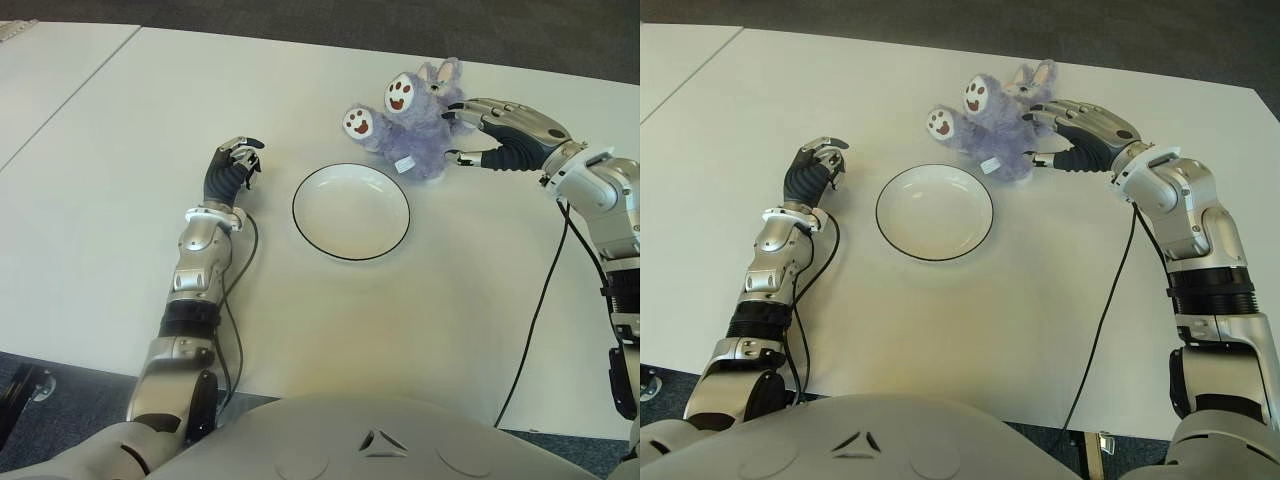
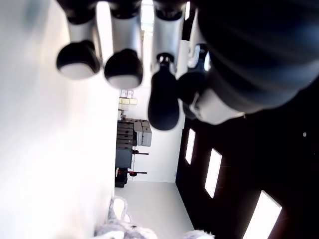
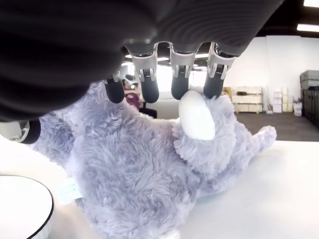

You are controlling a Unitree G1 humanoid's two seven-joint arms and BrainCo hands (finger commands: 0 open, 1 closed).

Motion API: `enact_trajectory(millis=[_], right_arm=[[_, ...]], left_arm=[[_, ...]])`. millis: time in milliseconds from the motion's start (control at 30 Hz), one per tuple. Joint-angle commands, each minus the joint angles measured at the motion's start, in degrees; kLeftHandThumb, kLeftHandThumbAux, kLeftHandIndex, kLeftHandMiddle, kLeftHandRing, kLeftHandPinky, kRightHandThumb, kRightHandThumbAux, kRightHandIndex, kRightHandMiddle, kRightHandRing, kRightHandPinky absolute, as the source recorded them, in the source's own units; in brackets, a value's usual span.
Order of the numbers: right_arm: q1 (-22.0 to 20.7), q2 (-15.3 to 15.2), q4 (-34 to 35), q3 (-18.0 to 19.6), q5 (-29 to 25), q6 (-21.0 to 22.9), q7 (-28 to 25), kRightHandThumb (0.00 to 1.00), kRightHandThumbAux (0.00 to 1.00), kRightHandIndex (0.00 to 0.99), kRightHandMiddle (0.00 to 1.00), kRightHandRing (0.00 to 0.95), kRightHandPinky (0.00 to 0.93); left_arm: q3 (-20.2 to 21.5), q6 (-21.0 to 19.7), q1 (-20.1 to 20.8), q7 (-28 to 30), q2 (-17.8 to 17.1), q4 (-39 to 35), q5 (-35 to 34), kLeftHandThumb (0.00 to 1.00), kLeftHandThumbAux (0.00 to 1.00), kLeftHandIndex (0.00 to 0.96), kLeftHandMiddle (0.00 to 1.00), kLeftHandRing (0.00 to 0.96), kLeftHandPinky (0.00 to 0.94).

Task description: Put the doll into the plate.

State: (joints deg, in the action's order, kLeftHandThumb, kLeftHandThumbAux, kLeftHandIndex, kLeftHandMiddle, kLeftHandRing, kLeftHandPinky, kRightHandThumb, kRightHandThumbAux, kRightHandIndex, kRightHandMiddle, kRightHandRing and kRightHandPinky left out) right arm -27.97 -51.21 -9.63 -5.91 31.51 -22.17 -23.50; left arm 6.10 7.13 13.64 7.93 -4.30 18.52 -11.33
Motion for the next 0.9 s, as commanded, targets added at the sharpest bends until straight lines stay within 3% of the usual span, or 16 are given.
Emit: enact_trajectory(millis=[33, 500, 900], right_arm=[[-1.6, 0.3, -2.1, -2.0, 0.8, -0.8, -1.0, 0.391, 0.213, 0.0, 0.0, 0.0, 0.0], [-7.3, 1.2, -8.3, -5.5, 2.4, -2.2, -0.8, 0.4, 0.212, 0.0, 0.0, 0.0, 0.0], [-10.2, 0.8, -10.0, -5.4, 2.3, -2.4, -0.4, 0.398, 0.218, 0.0, 0.0, 0.0, 0.0]], left_arm=[[-0.5, 0.4, -3.6, -0.5, 3.0, 2.6, 0.1, 0.709, 0.706, 0.443, 0.852, 0.872, 0.866], [-0.7, 0.5, -4.3, -1.6, 3.3, 1.6, 0.4, 0.71, 0.706, 0.443, 0.851, 0.872, 0.868], [-0.8, 1.1, -4.3, -2.0, 3.0, 1.7, 0.8, 0.71, 0.706, 0.443, 0.85, 0.87, 0.867]])
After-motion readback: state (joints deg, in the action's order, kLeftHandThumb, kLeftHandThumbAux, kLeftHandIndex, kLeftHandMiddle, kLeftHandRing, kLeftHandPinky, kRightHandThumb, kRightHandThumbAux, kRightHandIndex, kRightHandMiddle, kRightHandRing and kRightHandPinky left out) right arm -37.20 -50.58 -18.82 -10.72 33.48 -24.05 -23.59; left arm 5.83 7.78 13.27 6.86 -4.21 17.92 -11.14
